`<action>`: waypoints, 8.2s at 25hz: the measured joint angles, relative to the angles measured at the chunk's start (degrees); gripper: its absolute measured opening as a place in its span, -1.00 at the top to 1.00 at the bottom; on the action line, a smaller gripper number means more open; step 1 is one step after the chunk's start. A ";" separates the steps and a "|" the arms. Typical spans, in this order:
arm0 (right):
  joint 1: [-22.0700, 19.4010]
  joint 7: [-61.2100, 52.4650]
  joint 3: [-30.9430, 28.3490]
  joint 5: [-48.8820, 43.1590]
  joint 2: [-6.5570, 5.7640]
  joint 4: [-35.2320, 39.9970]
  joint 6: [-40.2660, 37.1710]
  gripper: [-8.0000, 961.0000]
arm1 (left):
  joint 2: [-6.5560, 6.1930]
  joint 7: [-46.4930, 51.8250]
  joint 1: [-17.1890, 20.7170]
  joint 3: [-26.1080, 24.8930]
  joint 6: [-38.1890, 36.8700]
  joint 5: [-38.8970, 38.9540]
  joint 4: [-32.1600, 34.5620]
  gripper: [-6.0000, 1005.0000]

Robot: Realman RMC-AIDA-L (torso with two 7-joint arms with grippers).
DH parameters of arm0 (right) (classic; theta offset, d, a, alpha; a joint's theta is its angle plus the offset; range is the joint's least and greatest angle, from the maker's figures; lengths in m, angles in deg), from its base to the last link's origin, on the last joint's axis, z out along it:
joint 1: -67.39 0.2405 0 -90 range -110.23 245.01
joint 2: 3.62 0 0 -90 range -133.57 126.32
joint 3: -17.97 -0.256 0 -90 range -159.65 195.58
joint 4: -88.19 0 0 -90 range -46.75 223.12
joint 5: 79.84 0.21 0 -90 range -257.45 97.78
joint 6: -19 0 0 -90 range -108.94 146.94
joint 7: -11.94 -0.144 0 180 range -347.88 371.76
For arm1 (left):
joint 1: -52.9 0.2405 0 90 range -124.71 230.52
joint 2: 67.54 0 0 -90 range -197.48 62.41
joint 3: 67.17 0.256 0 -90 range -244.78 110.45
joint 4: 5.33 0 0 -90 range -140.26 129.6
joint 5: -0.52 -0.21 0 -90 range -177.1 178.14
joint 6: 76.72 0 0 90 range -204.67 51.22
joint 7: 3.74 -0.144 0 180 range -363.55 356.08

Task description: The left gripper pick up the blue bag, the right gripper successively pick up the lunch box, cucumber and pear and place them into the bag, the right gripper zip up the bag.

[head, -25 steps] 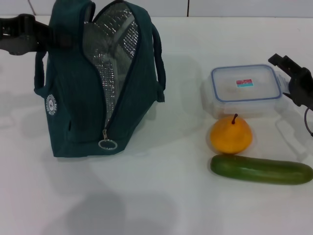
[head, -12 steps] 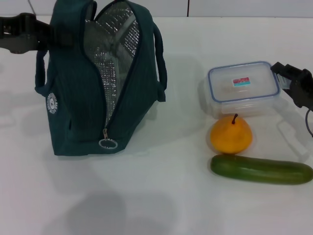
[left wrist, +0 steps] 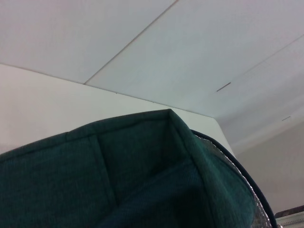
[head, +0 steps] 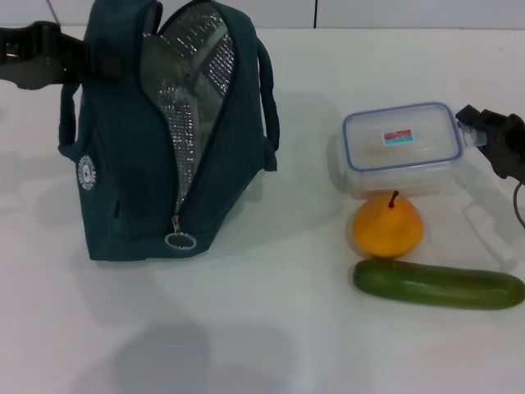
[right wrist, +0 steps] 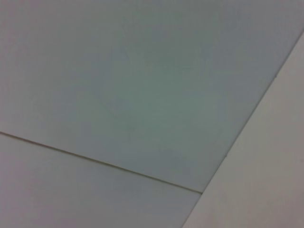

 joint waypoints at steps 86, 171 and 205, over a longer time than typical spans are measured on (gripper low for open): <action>13.55 -5.51 35.83 19.60 0.00 14.84 -11.79 0.72 | 4.11 -4.08 -3.68 3.42 1.02 0.53 -7.07 0.90; 4.68 -4.23 15.28 -87.29 -0.55 63.56 -30.16 -0.70 | 2.64 -6.18 -3.02 1.95 2.12 1.84 -8.62 0.90; 4.98 -3.91 21.73 -85.26 -0.60 59.90 -24.94 -0.34 | 2.67 -6.18 -2.80 2.20 2.49 1.49 -8.62 0.90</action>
